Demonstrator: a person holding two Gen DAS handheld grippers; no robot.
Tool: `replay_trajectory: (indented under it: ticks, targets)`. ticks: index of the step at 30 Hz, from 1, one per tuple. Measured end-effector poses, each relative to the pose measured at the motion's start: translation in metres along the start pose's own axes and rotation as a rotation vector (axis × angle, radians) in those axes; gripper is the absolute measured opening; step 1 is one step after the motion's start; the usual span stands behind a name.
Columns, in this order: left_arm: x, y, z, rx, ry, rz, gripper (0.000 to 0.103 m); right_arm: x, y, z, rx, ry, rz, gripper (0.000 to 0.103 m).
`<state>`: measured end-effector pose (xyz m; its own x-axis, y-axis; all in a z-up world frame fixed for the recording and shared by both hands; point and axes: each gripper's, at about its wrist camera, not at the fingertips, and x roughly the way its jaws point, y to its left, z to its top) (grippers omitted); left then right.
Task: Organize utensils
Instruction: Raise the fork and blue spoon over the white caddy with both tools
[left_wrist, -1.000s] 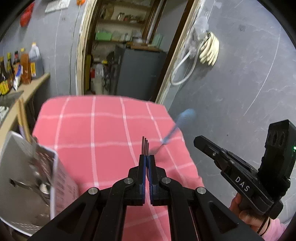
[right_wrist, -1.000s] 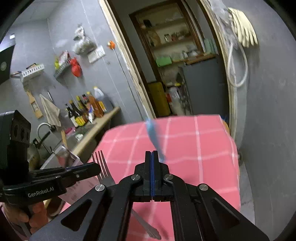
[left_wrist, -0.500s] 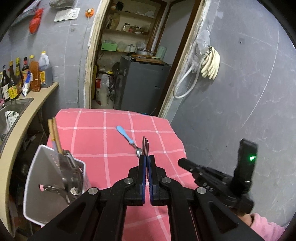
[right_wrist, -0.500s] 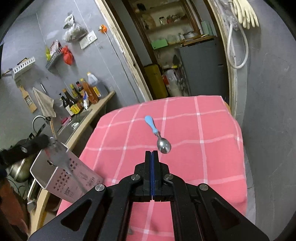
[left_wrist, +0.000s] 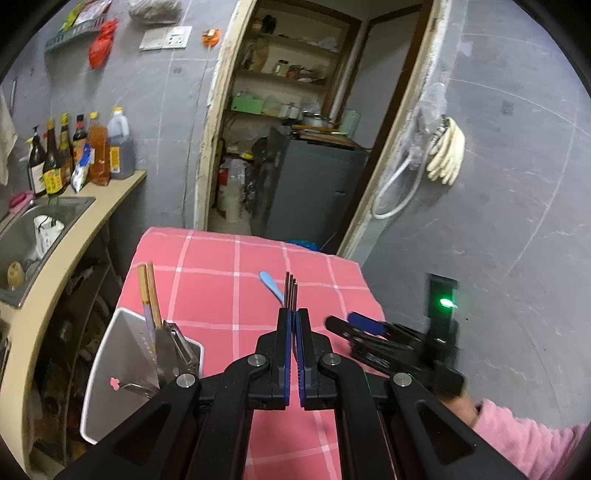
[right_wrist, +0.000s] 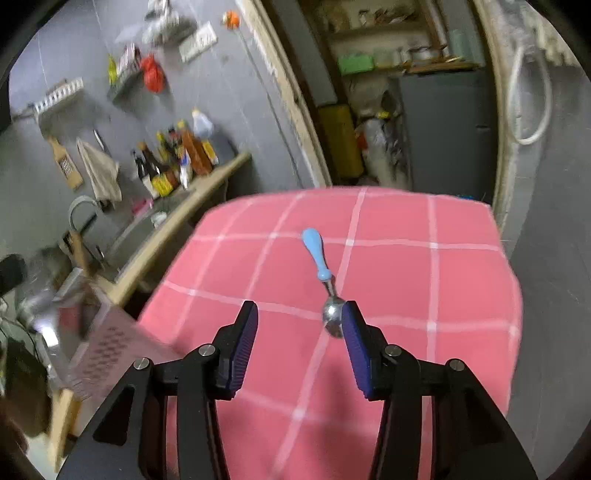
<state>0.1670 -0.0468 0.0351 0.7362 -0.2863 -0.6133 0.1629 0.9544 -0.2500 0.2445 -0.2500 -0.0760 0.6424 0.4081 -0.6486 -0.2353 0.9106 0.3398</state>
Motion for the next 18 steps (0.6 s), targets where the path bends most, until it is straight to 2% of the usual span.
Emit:
replay_trajectory:
  ticks: [5,9,11,13,18]
  targets:
    - [0.027,0.002,-0.003,-0.041,0.024,0.046,0.003,0.069,-0.004,0.017,-0.089,0.088,0.010,0.042]
    - [0.050,0.002,-0.004,-0.061,0.055,0.076,0.003,0.108,-0.006,0.032,-0.133,0.127,0.028,0.041]
    - [0.059,0.002,-0.005,-0.069,0.064,0.088,0.003,0.123,-0.003,0.039,-0.156,0.151,0.030,0.037]
    - [0.062,0.002,-0.005,-0.076,0.065,0.093,0.003,0.138,0.002,0.043,-0.183,0.182,0.022,0.027]
    - [0.064,0.004,-0.004,-0.089,0.065,0.107,0.003,0.154,0.017,0.049,-0.232,0.216,-0.038,0.010]
